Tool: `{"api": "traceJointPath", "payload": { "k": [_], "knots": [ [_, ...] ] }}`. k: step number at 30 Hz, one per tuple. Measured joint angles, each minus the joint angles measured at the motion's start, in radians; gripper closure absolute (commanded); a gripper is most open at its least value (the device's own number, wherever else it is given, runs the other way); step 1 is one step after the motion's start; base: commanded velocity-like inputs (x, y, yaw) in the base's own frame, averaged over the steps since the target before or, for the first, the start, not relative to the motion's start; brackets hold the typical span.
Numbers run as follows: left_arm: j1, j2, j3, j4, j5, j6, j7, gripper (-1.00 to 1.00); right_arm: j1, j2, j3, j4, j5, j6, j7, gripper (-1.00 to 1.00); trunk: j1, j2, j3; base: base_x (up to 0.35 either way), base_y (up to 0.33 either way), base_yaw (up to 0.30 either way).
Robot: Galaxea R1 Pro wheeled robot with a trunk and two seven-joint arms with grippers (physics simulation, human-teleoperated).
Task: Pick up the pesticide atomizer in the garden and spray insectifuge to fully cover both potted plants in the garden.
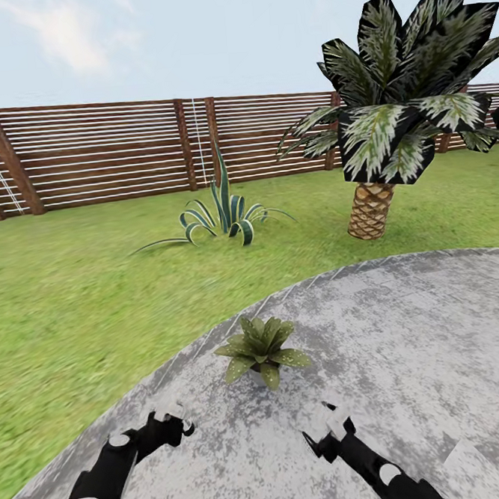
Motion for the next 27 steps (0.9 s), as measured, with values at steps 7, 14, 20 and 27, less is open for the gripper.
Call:
{"api": "traceJointPath", "payload": {
  "k": [7,14,20,27],
  "knots": [
    [0.038,-0.001,0.003,0.25,0.054,-0.202,0.288,1.0,0.078,-0.029,-0.022,0.145,-0.012,-0.219,-0.38,-1.0,0.0,0.0,0.0,0.0,0.0,0.0],
    [0.157,0.012,0.008,0.331,0.165,-0.356,0.453,1.0,0.157,-0.014,-0.023,0.178,-0.095,-0.362,-0.469,-1.0,0.0,0.0,0.0,0.0,0.0,0.0],
    [0.192,0.016,0.008,0.336,0.275,-0.371,0.453,1.0,0.157,-0.005,-0.021,0.215,-0.198,-0.364,-0.469,-1.0,0.0,0.0,0.0,0.0,0.0,0.0],
    [0.2,0.015,0.007,0.337,0.277,-0.372,0.549,1.0,0.157,-0.006,-0.021,0.216,-0.198,-0.361,-0.467,-1.0,0.0,0.0,0.0,0.0,0.0,0.0]
  ]
}}
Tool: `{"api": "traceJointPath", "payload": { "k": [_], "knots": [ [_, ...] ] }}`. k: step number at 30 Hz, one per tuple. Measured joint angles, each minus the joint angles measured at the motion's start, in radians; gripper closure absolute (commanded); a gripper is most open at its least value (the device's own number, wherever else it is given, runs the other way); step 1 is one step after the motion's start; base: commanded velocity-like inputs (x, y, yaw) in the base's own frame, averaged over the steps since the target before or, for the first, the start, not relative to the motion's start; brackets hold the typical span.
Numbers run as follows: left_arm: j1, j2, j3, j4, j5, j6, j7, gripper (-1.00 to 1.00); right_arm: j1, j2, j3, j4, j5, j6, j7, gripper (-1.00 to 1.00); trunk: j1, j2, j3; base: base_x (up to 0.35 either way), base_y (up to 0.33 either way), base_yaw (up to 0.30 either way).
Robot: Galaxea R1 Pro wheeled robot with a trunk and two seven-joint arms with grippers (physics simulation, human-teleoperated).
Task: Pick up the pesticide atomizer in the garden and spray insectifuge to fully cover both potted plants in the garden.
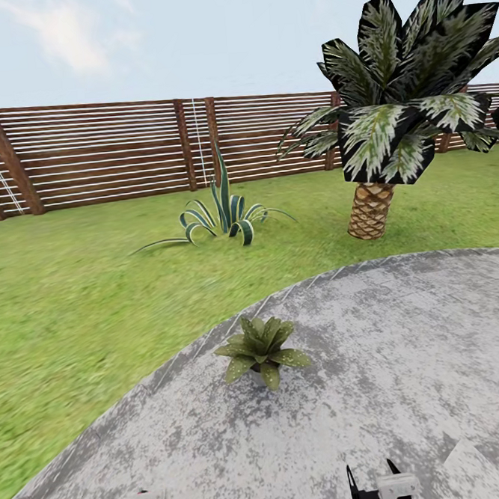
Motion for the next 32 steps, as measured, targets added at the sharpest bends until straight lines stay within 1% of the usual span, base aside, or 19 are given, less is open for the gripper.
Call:
{"api": "traceJointPath", "payload": {
  "k": [18,26,32],
  "knots": [
    [0.001,0.001,0.0,-0.001,-0.001,-0.001,0.005,1.0,0.003,-0.001,0.002,0.017,0.003,0.004,0.004,-1.0,0.0,0.0,0.0,0.0,0.0,0.0],
    [0.002,0.008,-0.001,-0.001,-0.001,-0.001,0.005,1.0,0.003,-0.001,0.002,0.017,0.003,0.005,0.004,-1.0,0.0,0.0,0.0,0.0,0.0,0.0],
    [0.002,0.007,-0.003,-0.002,-0.003,-0.002,0.005,1.0,0.005,-0.001,0.002,0.017,0.003,0.005,0.004,-1.0,0.0,0.0,0.0,0.0,0.0,0.0]
  ]
}}
